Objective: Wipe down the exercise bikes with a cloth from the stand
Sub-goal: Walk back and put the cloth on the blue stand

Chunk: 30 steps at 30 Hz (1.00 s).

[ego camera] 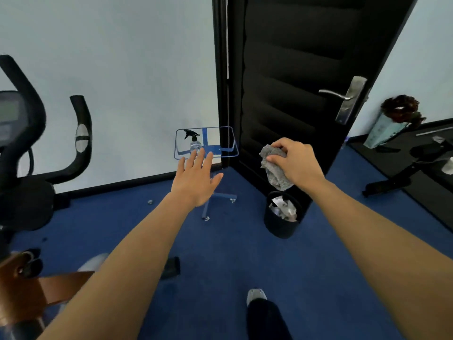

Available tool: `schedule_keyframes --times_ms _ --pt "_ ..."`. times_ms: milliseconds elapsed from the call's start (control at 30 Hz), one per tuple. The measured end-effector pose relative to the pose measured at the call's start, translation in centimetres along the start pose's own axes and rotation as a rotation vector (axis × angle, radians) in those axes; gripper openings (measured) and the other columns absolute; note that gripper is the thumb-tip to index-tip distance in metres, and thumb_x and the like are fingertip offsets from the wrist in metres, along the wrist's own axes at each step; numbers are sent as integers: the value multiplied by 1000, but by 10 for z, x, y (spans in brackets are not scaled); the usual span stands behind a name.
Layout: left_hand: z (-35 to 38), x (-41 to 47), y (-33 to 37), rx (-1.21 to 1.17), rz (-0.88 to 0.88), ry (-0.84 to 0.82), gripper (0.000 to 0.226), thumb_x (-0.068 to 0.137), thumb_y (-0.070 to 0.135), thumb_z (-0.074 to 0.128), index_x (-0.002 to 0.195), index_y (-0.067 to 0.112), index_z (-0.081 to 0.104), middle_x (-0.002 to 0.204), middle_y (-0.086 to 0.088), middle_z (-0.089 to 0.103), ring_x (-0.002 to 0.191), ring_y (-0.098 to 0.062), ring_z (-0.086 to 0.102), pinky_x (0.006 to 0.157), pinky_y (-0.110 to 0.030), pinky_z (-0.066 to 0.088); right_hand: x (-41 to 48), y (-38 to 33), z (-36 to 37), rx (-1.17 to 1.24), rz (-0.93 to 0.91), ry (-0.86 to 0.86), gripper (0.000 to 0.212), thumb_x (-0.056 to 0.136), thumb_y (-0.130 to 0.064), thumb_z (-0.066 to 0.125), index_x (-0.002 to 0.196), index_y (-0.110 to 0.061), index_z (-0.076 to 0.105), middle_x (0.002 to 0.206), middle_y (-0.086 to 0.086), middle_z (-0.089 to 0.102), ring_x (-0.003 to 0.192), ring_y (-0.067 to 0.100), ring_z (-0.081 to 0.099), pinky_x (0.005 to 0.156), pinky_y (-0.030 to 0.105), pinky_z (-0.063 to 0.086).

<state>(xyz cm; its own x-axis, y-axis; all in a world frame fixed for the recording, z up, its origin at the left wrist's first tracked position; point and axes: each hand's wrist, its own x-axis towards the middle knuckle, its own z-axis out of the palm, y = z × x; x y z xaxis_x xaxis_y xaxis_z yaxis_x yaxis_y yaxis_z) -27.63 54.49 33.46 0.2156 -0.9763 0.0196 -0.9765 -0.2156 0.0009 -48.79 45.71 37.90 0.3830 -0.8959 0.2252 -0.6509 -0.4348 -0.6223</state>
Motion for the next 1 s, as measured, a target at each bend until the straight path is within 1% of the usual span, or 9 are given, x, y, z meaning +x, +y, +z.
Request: schedule_keyframes --times_ms 100,200,267,367,533,667,767,900,1000 --pt "7 61 -11 14 -47 -18 64 97 49 18 148 14 3 157 -6 -6 143 -21 -9 115 -42 -4 71 17 12 19 -16 -17 28 85 -25 64 112 -14 60 90 -1 56 85 14 52 74 29 45" --pt "3 122 -22 25 -104 -32 62 97 48 17 147 12 12 157 -6 -6 143 -22 -8 115 -41 -3 142 31 21 49 -11 -46 28 85 -25 64 111 -15 61 97 3 63 87 15 55 73 28 44" --pt "1 158 -30 -4 -135 -18 59 98 47 19 146 14 15 157 -6 -4 143 -22 -6 115 -41 -2 188 36 29 61 -13 -71 27 84 -24 65 109 -15 62 94 2 62 88 17 56 74 29 45" --pt "7 200 -47 -40 -167 -31 59 98 46 21 146 14 12 157 -6 -1 143 -22 -5 115 -41 -1 245 40 49 66 -22 -127 24 84 -22 64 107 -15 62 88 -2 58 84 14 54 70 26 39" --pt "36 266 -84 -113 -211 -95 62 98 46 23 147 14 5 157 -7 3 143 -23 2 116 -39 3 323 45 104 51 -22 -239 24 85 -22 64 108 -16 62 90 2 59 82 14 53 69 25 38" --pt "61 329 -118 -111 -178 -132 62 98 46 23 147 13 4 156 -5 8 143 -21 3 116 -40 1 377 49 152 60 21 -247 25 85 -23 65 109 -16 62 91 1 59 84 14 55 70 25 40" --pt "81 380 -145 -133 -140 -170 62 98 44 22 148 12 3 155 -6 16 143 -20 5 116 -40 0 414 55 188 79 99 -248 24 85 -24 65 107 -17 62 90 -1 59 85 16 58 71 26 45" --pt "120 433 -166 -149 -40 -278 63 98 46 23 147 13 3 152 -9 23 142 -23 11 117 -40 6 453 68 233 84 184 -277 21 84 -24 65 104 -19 62 90 0 64 85 17 61 76 34 52" --pt "153 459 -176 -168 -3 -346 63 98 47 24 148 13 5 152 -9 25 141 -24 17 117 -40 9 475 82 263 82 230 -297 20 85 -26 64 104 -21 62 92 -1 65 85 15 62 77 35 54"
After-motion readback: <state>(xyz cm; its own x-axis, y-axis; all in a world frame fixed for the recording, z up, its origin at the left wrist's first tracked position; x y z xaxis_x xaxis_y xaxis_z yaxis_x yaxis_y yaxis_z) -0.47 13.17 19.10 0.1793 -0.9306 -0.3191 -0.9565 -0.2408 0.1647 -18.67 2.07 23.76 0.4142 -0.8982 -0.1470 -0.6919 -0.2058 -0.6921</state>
